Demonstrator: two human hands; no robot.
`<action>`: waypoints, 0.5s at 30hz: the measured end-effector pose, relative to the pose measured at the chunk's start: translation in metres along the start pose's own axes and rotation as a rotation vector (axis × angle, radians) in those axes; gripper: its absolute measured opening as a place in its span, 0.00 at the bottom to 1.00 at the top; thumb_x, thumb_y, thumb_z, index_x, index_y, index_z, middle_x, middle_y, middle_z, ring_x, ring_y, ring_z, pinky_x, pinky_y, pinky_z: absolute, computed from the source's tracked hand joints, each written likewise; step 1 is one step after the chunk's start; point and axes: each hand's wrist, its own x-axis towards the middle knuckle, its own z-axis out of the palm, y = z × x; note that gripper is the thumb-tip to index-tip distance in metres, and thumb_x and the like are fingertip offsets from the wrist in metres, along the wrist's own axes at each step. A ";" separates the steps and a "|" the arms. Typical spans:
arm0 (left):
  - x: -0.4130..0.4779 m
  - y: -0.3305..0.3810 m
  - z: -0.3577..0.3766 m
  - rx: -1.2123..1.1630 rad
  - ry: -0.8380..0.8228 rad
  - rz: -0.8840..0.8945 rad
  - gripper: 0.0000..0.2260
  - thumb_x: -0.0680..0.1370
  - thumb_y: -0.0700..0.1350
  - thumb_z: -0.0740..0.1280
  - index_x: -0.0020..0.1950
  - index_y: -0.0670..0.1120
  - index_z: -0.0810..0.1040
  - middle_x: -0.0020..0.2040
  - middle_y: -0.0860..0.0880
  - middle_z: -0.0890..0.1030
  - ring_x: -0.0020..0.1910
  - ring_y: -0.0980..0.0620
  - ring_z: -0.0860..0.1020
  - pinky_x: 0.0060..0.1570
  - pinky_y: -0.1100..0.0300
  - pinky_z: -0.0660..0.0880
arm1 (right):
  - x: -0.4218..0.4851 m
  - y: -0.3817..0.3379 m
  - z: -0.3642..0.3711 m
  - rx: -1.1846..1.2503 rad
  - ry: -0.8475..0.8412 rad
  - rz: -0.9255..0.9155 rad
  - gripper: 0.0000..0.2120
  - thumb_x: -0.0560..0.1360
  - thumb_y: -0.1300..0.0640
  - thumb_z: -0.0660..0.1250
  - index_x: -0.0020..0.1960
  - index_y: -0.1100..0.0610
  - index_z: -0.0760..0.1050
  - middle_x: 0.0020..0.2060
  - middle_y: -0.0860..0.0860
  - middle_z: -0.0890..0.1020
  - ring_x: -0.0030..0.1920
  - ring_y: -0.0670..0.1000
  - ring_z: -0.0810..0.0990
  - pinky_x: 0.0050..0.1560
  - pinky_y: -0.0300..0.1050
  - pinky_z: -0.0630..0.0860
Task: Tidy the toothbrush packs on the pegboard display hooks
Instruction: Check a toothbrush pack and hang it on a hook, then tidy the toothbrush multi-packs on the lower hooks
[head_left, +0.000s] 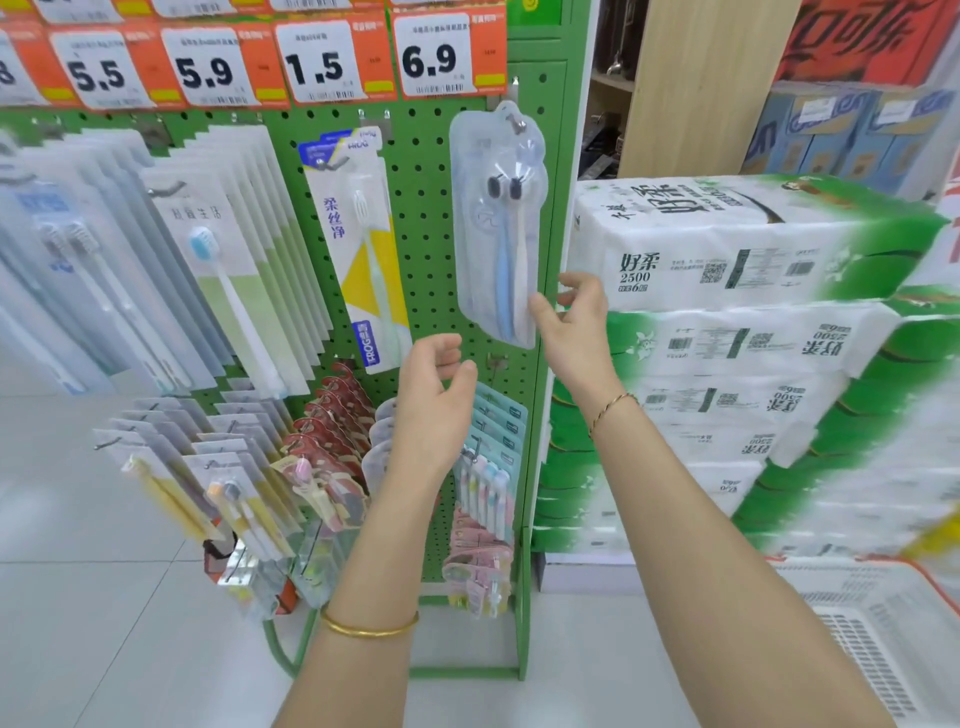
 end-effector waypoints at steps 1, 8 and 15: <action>-0.005 -0.008 0.000 0.008 -0.003 -0.020 0.13 0.81 0.40 0.60 0.66 0.45 0.70 0.58 0.50 0.73 0.55 0.56 0.74 0.61 0.55 0.72 | -0.009 0.012 -0.003 -0.020 0.003 0.038 0.21 0.78 0.57 0.63 0.67 0.62 0.63 0.59 0.54 0.66 0.48 0.41 0.69 0.53 0.34 0.64; -0.036 -0.063 0.005 -0.006 -0.014 -0.244 0.13 0.80 0.36 0.59 0.63 0.44 0.71 0.56 0.52 0.75 0.49 0.63 0.74 0.58 0.57 0.74 | -0.096 0.093 0.006 -0.070 -0.127 0.334 0.11 0.74 0.68 0.62 0.54 0.58 0.70 0.53 0.53 0.74 0.52 0.49 0.73 0.54 0.41 0.70; -0.056 -0.087 0.003 0.026 -0.075 -0.367 0.14 0.80 0.35 0.59 0.64 0.44 0.71 0.58 0.51 0.74 0.53 0.57 0.73 0.60 0.52 0.74 | -0.132 0.121 0.044 -0.036 -0.184 0.501 0.16 0.73 0.60 0.71 0.57 0.60 0.69 0.49 0.50 0.73 0.49 0.48 0.73 0.49 0.38 0.68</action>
